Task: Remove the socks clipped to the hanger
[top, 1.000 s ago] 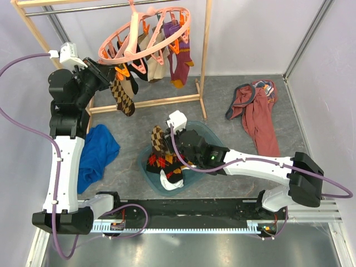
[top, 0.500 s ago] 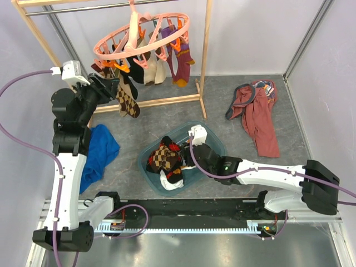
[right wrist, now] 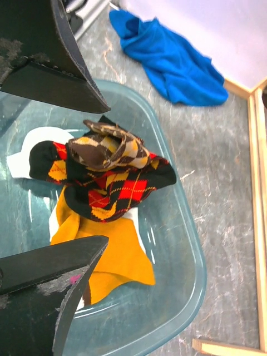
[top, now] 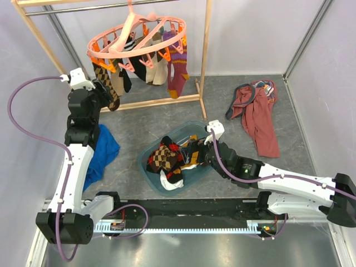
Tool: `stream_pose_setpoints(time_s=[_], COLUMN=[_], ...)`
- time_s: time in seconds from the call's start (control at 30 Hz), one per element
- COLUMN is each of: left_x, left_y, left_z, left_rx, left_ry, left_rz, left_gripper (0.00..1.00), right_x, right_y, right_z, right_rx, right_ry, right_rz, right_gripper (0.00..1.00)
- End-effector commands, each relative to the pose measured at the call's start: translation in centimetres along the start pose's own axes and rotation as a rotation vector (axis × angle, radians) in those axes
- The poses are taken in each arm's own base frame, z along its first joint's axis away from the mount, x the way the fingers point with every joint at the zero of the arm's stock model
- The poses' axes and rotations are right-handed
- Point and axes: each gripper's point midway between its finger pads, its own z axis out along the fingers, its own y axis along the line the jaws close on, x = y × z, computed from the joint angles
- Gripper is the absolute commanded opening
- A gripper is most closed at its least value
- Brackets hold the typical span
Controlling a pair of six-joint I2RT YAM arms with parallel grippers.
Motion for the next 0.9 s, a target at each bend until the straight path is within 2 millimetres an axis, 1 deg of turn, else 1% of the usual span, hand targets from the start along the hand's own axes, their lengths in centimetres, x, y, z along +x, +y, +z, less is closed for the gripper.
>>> stream_pose_setpoints(time_s=[0.0, 0.03, 0.07, 0.1, 0.13, 0.2, 0.23, 0.37, 0.4, 0.47, 0.5, 0.53, 0.57, 0.6, 0.63, 0.67, 0.7, 0.73, 0.77, 0.8, 0.83, 0.87], left_x=[-3.6, -2.8, -4.2, -4.2, -3.6, -3.3, -2.6, -0.5, -0.7, -0.7, -1.2, -1.1, -1.1, -1.1, -1.1, -1.2, -0.6, -1.1, -0.8, -1.0, -0.1, 0.1], left_y=[2.9, 3.0, 2.3, 2.9, 2.6, 2.3, 1.6, 1.1, 1.5, 1.0, 1.6, 1.1, 0.9, 1.5, 0.9, 0.8, 0.8, 0.5, 0.5, -0.1, 0.0, -0.2], left_z=[0.0, -0.2, -0.4, -0.3, -0.1, 0.3, 0.6, 2.0, 2.2, 2.4, 2.8, 3.0, 3.2, 3.9, 4.1, 4.3, 4.9, 5.0, 5.3, 5.5, 6.4, 6.8], left_rx=[-0.151, -0.141, -0.102, -0.099, -0.048, -0.007, 0.042, 0.112, 0.112, 0.180, 0.185, 0.241, 0.264, 0.270, 0.319, 0.339, 0.364, 0.390, 0.405, 0.445, 0.457, 0.472], left_ry=[-0.193, -0.201, -0.279, -0.295, -0.285, -0.268, -0.246, -0.184, -0.198, -0.197, -0.218, -0.208, -0.205, -0.199, -0.196, -0.196, -0.178, -0.197, -0.190, -0.184, -0.155, -0.144], left_rz=[0.036, 0.046, 0.050, 0.055, 0.064, 0.055, 0.056, 0.049, 0.045, 0.012, -0.001, -0.009, -0.036, -0.043, -0.041, -0.051, -0.053, -0.044, -0.041, -0.028, -0.028, -0.024], left_gripper=[0.60, 0.61, 0.64, 0.65, 0.65, 0.66, 0.67, 0.72, 0.73, 0.73, 0.73, 0.73, 0.73, 0.73, 0.73, 0.74, 0.75, 0.75, 0.76, 0.76, 0.76, 0.77], right_x=[-0.8, -1.0, -1.2, -1.2, -1.3, -1.5, -1.6, -2.3, -2.4, -2.8, -2.9, -3.0, -3.2, -3.3, -3.4, -3.4, -3.4, -3.4, -3.3, -3.2, -3.3, -3.2], right_y=[0.6, 0.7, 0.7, 0.9, 1.0, 1.0, 1.0, 1.0, 1.0, 1.1, 1.2, 1.3, 1.3, 1.4, 1.5, 1.6, 1.5, 1.5, 1.6, 1.6, 1.6, 1.6], right_z=[-0.7, -0.8, -1.0, -1.1, -1.1, -1.3, -1.4, -1.9, -2.0, -2.2, -2.3, -2.4, -2.5, -2.6, -2.6, -2.7, -2.6, -2.6, -2.6, -2.5, -2.5, -2.4], right_rx=[-0.044, -0.048, -0.053, -0.063, -0.068, -0.074, -0.075, -0.081, -0.083, -0.092, -0.095, -0.101, -0.105, -0.107, -0.113, -0.118, -0.118, -0.118, -0.121, -0.123, -0.122, -0.123], right_ry=[-0.015, -0.017, -0.021, -0.020, -0.019, -0.024, -0.026, -0.041, -0.044, -0.053, -0.056, -0.058, -0.062, -0.066, -0.067, -0.068, -0.068, -0.069, -0.066, -0.064, -0.068, -0.064], right_rz=[0.015, 0.015, 0.019, 0.020, 0.016, 0.014, 0.013, -0.001, 0.000, 0.005, 0.007, 0.007, 0.005, 0.000, 0.000, -0.005, -0.014, -0.018, -0.024, -0.040, -0.046, -0.056], right_gripper=[0.98, 0.98, 0.98, 0.98, 0.98, 0.98, 0.98, 0.98, 0.98, 0.98, 0.98, 0.98, 0.98, 0.98, 0.98, 0.98, 0.98, 0.98, 0.98, 0.98, 0.98, 0.98])
